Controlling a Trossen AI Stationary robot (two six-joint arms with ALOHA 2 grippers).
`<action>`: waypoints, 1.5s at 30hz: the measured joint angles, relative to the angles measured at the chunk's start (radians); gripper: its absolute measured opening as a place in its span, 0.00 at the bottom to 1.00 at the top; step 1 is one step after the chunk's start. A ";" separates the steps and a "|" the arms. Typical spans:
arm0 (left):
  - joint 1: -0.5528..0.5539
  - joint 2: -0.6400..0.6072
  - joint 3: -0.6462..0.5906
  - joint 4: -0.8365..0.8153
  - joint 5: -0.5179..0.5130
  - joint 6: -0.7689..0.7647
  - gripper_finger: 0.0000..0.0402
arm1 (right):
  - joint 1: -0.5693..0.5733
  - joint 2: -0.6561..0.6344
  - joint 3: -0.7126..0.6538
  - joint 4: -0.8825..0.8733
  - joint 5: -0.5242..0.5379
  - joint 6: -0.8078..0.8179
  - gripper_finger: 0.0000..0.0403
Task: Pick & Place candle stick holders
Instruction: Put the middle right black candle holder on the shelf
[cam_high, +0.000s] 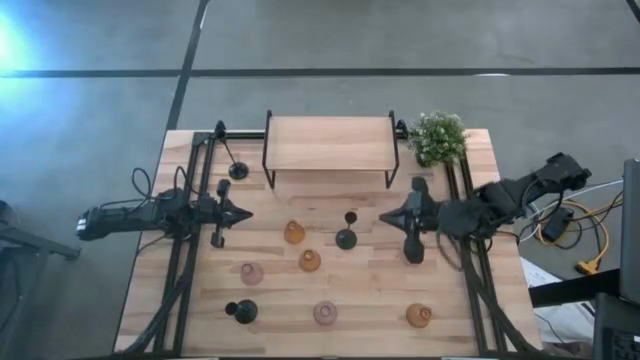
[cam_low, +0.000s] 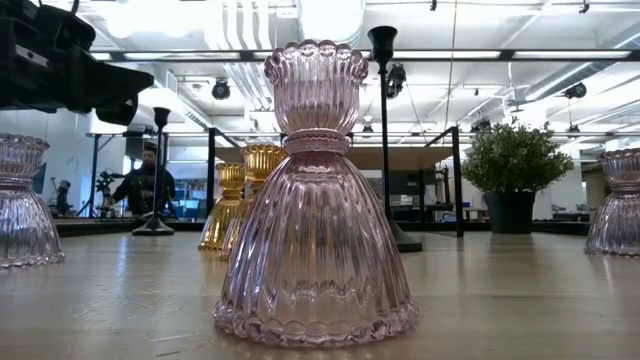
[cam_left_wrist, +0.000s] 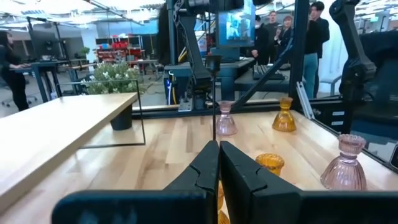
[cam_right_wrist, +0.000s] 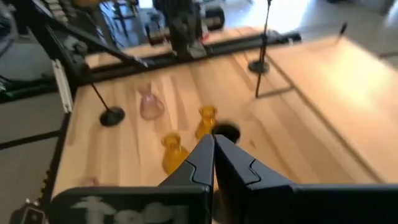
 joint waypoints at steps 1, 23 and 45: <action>0.000 0.000 0.000 0.000 0.000 0.000 0.05 | 0.010 0.001 -0.024 0.001 0.008 0.027 0.02; 0.000 0.001 0.000 0.012 -0.046 -0.221 0.05 | 0.006 0.007 -0.583 0.536 0.082 0.108 0.02; 0.000 0.002 0.000 0.012 -0.056 -0.220 0.05 | -0.158 0.076 -0.638 0.766 -0.044 -0.005 0.39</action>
